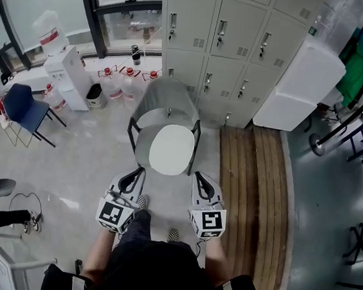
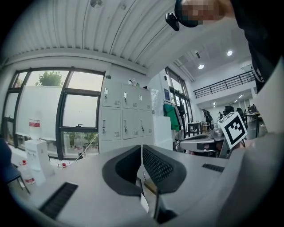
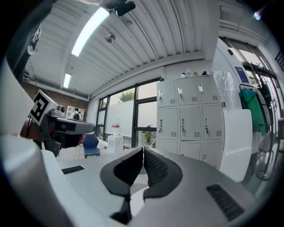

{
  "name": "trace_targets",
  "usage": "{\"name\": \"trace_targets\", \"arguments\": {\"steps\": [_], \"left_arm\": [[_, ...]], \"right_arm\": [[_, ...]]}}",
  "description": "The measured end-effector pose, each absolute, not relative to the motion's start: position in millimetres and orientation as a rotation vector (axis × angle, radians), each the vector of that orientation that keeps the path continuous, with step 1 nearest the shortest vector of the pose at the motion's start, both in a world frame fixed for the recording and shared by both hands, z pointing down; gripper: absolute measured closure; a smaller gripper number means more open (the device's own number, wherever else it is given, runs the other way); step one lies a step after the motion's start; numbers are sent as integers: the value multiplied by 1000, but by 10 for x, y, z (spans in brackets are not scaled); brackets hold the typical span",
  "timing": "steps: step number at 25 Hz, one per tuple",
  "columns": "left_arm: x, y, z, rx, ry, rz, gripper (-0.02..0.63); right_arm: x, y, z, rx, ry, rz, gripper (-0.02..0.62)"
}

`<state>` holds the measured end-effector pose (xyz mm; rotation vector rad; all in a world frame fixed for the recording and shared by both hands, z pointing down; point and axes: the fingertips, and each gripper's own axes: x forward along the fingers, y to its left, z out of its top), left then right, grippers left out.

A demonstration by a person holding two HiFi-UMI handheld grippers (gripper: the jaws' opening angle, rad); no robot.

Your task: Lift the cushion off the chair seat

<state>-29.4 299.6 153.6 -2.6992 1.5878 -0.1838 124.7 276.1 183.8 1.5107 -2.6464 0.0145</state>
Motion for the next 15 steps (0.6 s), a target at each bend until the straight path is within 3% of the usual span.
{"name": "trace_targets", "arguments": {"steps": [15], "left_arm": [[-1287, 1334, 1857, -2951, 1310, -186, 580]], "right_arm": [[202, 1311, 1933, 1764, -2434, 141, 566]]}}
